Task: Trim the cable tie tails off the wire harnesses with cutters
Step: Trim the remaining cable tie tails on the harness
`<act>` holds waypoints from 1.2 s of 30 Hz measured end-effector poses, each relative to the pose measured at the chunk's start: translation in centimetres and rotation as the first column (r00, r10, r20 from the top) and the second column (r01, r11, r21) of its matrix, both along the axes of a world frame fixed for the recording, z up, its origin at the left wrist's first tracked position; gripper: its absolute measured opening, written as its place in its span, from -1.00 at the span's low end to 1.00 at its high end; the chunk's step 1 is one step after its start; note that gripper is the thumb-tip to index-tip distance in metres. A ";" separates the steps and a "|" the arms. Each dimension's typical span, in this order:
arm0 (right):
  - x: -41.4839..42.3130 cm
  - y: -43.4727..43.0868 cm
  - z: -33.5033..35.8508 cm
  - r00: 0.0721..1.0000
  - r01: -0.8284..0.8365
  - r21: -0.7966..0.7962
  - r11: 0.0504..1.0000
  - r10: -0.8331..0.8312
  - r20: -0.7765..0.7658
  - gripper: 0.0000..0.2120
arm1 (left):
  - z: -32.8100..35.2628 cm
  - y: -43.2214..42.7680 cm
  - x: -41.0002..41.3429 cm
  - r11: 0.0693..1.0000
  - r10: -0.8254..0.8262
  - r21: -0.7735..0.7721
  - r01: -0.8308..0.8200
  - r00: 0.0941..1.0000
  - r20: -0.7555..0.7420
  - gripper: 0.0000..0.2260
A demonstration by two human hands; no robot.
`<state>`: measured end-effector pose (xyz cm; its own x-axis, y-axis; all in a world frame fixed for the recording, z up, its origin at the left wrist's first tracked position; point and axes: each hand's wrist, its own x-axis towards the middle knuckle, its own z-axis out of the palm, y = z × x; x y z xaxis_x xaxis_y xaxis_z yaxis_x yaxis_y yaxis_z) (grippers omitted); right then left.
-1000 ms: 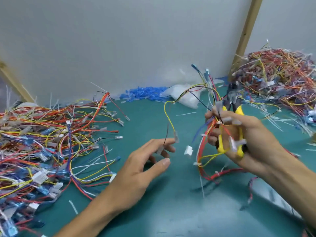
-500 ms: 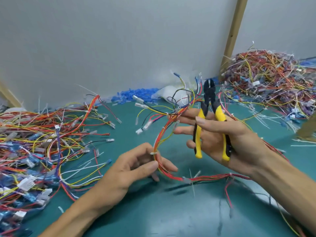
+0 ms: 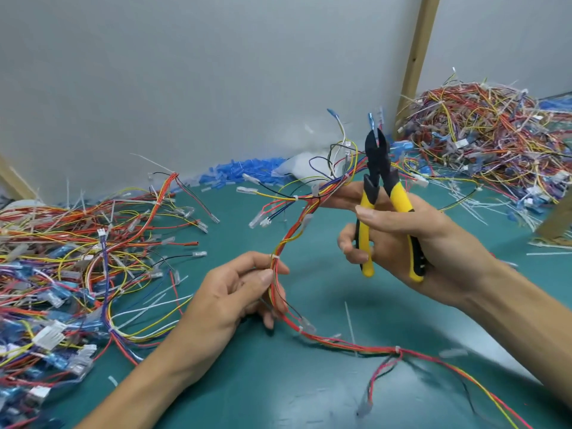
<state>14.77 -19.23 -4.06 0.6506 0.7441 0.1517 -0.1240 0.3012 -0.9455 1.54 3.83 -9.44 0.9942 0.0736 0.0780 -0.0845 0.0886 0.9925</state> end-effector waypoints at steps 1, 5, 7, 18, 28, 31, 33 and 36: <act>0.0 0.0 0.0 1.000 0.001 0.004 1.000 -0.001 0.010 -0.64 | 0.0 0.0 0.0 1.000 0.001 0.009 -0.001 1.000 -0.001 -0.82; 0.1 -0.1 0.0 0.999 0.034 0.027 0.999 -0.034 -0.004 -0.63 | 0.1 0.1 -0.3 0.996 -0.053 0.078 0.052 0.998 0.012 -0.78; 0.3 -0.1 -0.1 0.999 0.048 0.035 0.998 -0.047 -0.026 -0.61 | 0.0 0.1 -0.3 0.990 -0.065 0.131 0.061 0.997 0.033 -0.74; 0.4 -0.1 -0.2 0.998 0.058 0.080 0.995 -0.058 -0.005 -0.77 | 0.3 0.1 -0.4 0.958 -0.209 0.191 0.213 0.977 -0.044 -0.65; 1.3 -0.1 -1.0 0.994 0.091 -0.051 0.995 -0.088 0.065 -0.49 | 0.6 -0.1 -0.2 1.000 0.014 0.005 -0.014 1.000 -0.018 -0.94; 1.2 0.4 -1.5 0.992 0.119 -0.065 0.991 -0.115 0.057 -0.48 | 0.5 0.1 0.2 0.981 0.150 -0.124 -0.149 0.989 -0.008 -0.94; 1.0 0.7 -1.7 0.991 0.122 -0.075 0.990 -0.118 0.058 -0.47 | 0.4 0.2 0.3 0.974 0.168 -0.153 -0.166 0.986 -0.002 -0.94; 0.7 1.1 -1.8 0.990 0.130 -0.096 0.987 -0.123 0.070 -0.47 | 0.2 0.1 0.4 0.985 0.139 -0.099 -0.139 0.990 -0.005 -0.91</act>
<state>15.48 -18.12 -5.86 0.7318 0.6700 0.1243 -0.0301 0.2140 -0.9764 1.92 3.94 -9.29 0.9736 0.2188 0.0653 -0.1047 0.1735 0.9793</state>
